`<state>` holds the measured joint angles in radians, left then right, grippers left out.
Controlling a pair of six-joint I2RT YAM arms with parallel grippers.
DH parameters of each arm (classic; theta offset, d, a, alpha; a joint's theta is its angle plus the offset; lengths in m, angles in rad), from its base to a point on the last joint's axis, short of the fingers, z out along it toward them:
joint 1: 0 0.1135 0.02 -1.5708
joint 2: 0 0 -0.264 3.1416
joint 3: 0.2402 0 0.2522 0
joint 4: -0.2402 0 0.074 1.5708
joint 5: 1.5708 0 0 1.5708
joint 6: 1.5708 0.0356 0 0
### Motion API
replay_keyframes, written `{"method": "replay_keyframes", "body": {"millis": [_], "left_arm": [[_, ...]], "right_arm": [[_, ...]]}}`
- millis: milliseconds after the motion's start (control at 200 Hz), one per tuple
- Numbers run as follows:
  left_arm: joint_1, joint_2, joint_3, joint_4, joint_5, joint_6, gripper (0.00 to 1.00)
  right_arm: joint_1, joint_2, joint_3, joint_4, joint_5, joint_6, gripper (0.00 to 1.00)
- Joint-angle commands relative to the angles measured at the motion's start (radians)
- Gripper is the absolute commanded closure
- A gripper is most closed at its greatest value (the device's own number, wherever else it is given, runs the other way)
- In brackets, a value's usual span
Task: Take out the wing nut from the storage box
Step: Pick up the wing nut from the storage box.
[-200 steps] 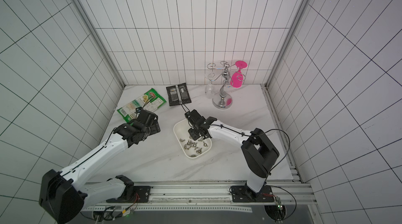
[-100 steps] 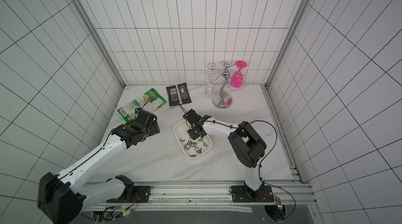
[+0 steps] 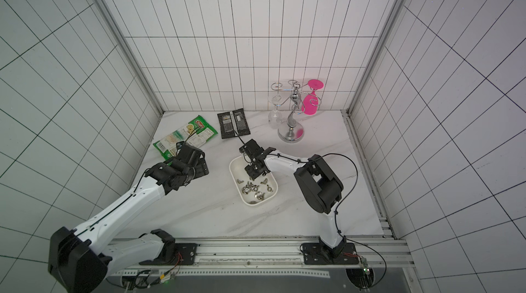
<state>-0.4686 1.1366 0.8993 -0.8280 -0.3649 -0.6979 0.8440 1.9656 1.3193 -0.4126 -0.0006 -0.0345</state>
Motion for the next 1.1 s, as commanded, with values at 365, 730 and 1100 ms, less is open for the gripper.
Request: {"method": "replay_keyframes", "body": {"millis": [365, 730, 1100], "left_arm": [[-0.001, -0.026, 0.045, -0.013, 0.005, 0.008, 0.14], [-0.001, -0.036, 0.043, -0.012, 0.004, 0.014, 0.14], [-0.001, -0.051, 0.047, -0.014, -0.009, 0.023, 0.14]], "right_arm": [[0.006, -0.030, 0.002, -0.074, 0.001, 0.031, 0.61], [0.007, -0.020, 0.038, -0.158, 0.013, 0.008, 0.62], [0.000, 0.030, 0.034, -0.132, 0.019, 0.024, 0.75]]}}
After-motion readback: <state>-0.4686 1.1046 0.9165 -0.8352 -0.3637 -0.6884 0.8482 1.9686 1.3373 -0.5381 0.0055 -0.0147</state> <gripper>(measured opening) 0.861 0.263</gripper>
